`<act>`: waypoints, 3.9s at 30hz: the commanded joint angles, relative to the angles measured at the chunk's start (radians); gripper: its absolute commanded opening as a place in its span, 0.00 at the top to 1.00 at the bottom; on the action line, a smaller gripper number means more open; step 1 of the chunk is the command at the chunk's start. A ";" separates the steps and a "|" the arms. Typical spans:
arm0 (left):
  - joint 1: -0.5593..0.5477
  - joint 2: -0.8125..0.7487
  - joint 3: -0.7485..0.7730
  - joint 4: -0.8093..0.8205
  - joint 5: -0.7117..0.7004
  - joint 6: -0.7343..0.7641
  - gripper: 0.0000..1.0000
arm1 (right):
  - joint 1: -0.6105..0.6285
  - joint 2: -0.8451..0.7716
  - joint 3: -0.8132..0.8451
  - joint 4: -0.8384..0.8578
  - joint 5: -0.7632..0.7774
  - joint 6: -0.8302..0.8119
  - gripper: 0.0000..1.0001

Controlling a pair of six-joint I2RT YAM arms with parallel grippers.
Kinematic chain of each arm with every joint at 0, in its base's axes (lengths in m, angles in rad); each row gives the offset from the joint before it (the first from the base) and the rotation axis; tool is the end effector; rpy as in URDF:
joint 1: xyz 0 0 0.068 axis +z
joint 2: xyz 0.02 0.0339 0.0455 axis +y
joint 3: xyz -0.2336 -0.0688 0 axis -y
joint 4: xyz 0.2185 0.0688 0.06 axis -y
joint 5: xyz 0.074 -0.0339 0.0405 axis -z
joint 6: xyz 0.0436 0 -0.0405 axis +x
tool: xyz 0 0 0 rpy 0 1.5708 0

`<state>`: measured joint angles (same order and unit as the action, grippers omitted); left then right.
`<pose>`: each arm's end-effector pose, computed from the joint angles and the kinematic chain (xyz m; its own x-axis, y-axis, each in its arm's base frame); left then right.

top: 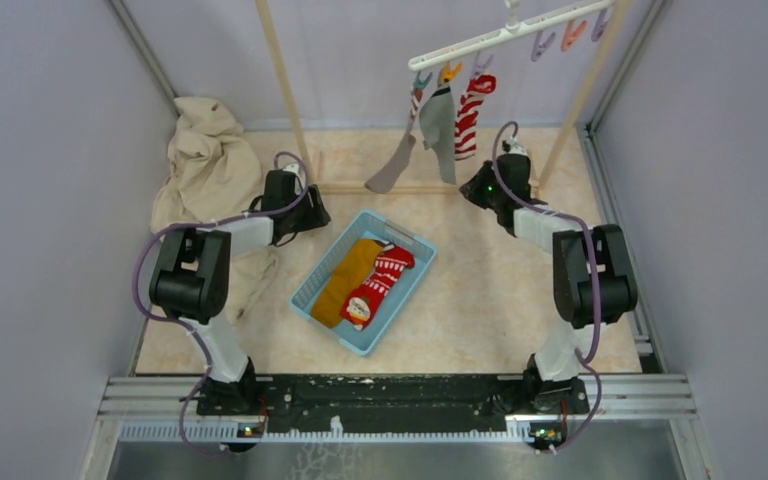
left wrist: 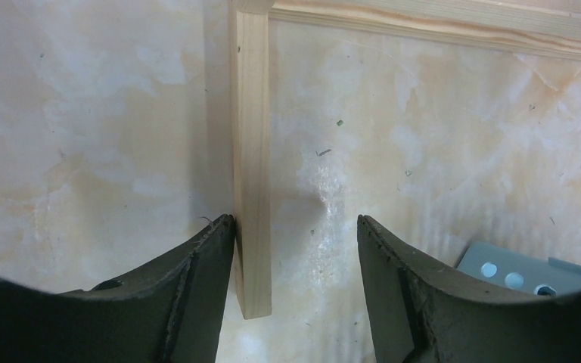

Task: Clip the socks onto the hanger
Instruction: Move the clothesline to the center of the board.

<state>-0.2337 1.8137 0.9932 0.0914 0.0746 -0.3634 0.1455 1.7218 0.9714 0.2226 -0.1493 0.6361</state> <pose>0.3462 -0.0858 0.1431 -0.7071 -0.1961 -0.6794 0.0360 0.9496 -0.3115 0.3523 0.0582 0.1803 -0.5616 0.5114 -0.6504 0.0784 0.8155 0.5735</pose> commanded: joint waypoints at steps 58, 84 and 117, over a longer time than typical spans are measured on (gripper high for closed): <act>-0.096 -0.350 -0.248 0.006 0.050 -0.124 0.29 | 0.190 0.184 0.202 -0.158 0.174 -0.256 1.00; -0.115 -0.424 -0.023 -0.023 0.119 -0.099 0.28 | -0.022 0.079 0.234 -0.159 -0.016 -0.110 0.62; -0.249 -0.491 0.089 0.087 0.456 -0.042 0.25 | 0.011 -0.796 -0.031 -0.293 0.025 -0.324 0.64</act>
<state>-0.4751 1.3651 1.0855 0.1165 0.5095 -0.4183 0.1562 0.9974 0.8246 -0.0486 -0.1398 0.3618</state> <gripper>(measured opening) 0.754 0.368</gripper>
